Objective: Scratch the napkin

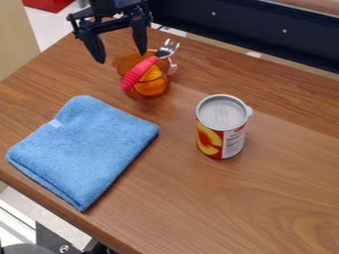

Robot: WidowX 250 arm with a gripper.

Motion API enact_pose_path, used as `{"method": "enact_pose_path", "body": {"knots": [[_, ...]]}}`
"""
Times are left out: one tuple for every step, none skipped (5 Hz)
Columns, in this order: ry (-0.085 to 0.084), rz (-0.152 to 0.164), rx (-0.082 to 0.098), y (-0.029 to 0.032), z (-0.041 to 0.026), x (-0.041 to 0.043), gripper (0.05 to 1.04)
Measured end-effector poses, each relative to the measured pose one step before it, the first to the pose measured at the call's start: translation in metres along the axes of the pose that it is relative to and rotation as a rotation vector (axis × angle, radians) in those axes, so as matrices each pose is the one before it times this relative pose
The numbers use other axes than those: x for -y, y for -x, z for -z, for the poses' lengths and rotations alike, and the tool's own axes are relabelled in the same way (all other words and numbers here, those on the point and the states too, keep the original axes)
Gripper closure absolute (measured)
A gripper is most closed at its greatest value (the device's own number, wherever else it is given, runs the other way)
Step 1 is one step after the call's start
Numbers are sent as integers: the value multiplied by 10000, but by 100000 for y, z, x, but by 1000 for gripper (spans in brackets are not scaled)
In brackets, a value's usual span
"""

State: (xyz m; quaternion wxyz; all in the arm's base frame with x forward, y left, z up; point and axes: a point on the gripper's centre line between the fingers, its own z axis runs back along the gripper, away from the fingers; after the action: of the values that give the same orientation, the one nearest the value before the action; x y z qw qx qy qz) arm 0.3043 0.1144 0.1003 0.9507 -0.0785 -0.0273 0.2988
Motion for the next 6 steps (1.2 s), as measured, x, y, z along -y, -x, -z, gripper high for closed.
{"method": "enact_pose_path", "body": {"knots": [[-52, -98, -282, 328, 891, -210, 87], [-11, -763, -133, 851, 1403, -852, 87], [89, -720, 110, 670, 35, -1184, 87], [-227, -45, 328, 1260, 250, -1183, 87], [-435, 672, 367, 985, 639, -1042, 95], [-34, 1117, -143, 698, 288, -851, 159]]}}
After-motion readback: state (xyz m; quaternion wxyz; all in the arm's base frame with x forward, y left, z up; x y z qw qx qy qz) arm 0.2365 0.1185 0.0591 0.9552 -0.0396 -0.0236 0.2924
